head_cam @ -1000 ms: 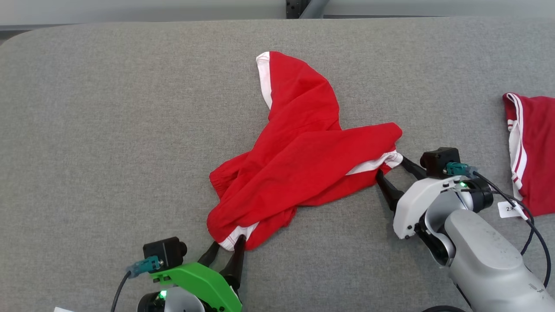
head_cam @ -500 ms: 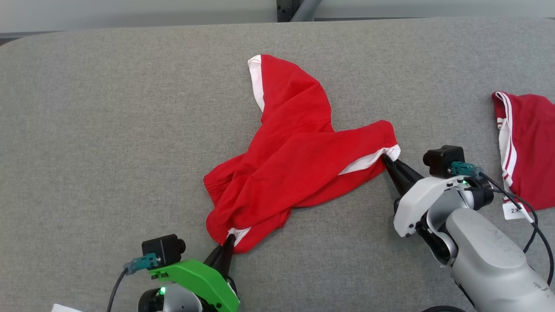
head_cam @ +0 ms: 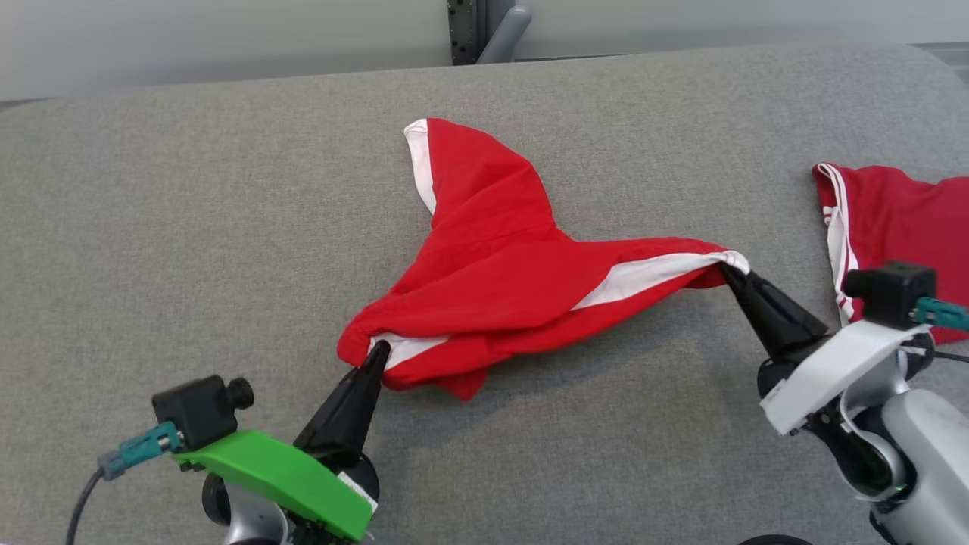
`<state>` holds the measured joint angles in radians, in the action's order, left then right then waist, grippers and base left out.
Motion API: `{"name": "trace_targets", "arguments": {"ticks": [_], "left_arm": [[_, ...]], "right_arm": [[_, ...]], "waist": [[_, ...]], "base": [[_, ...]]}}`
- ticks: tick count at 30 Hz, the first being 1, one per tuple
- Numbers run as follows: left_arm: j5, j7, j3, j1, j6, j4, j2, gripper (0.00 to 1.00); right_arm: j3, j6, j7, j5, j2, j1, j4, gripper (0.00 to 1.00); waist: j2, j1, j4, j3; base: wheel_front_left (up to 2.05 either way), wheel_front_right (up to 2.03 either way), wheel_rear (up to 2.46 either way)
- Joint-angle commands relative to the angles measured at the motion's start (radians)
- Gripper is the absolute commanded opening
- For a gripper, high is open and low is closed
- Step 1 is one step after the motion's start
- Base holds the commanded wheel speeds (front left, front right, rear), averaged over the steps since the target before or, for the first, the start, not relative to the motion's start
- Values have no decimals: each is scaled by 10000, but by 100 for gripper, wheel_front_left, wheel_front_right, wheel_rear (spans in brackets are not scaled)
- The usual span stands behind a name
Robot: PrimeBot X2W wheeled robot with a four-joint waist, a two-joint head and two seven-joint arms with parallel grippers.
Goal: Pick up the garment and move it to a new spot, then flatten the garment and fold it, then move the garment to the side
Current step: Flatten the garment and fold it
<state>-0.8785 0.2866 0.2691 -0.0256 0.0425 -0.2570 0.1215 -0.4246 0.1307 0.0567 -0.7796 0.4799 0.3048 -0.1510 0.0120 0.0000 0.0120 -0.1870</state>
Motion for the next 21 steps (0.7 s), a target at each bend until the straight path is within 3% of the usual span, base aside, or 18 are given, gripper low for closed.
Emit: {"name": "trace_targets", "arguments": {"ticks": [1, 6, 11, 16, 21], "left_arm": [[-207, 136, -68, -152, 37, -545, 124, 0], [-819, 642, -370, -329, 204, -2522, 329, 0], [-1579, 1407, -668, 307, 325, -3950, 621, 0], [-2311, 2558, -1153, 2110, 587, -3829, 1180, 0], [-2142, 3840, -1416, 6191, 1134, -1612, 1866, 0]], "right_arm": [[277, -1, -204, -304, 248, -337, 657, 0], [1653, -1, -1072, -1461, 1144, -1323, 3389, 0], [3435, 0, -1737, -2517, 1645, -1532, 5153, 0], [4276, -1, -2428, -2747, 1821, -466, 5479, 0], [4025, -1, -3210, -2014, 1307, 2717, 4164, 0]], "waist": [[-120, 0, 180, 102], [-120, 0, 390, 105], [-120, 0, 456, -246], [-120, 0, 351, -943], [-120, 0, 205, -2183]], "base": [[0, 0, 0], [0, 0, 0], [0, 0, 0], [0, 0, 0], [0, 0, 0]]}}
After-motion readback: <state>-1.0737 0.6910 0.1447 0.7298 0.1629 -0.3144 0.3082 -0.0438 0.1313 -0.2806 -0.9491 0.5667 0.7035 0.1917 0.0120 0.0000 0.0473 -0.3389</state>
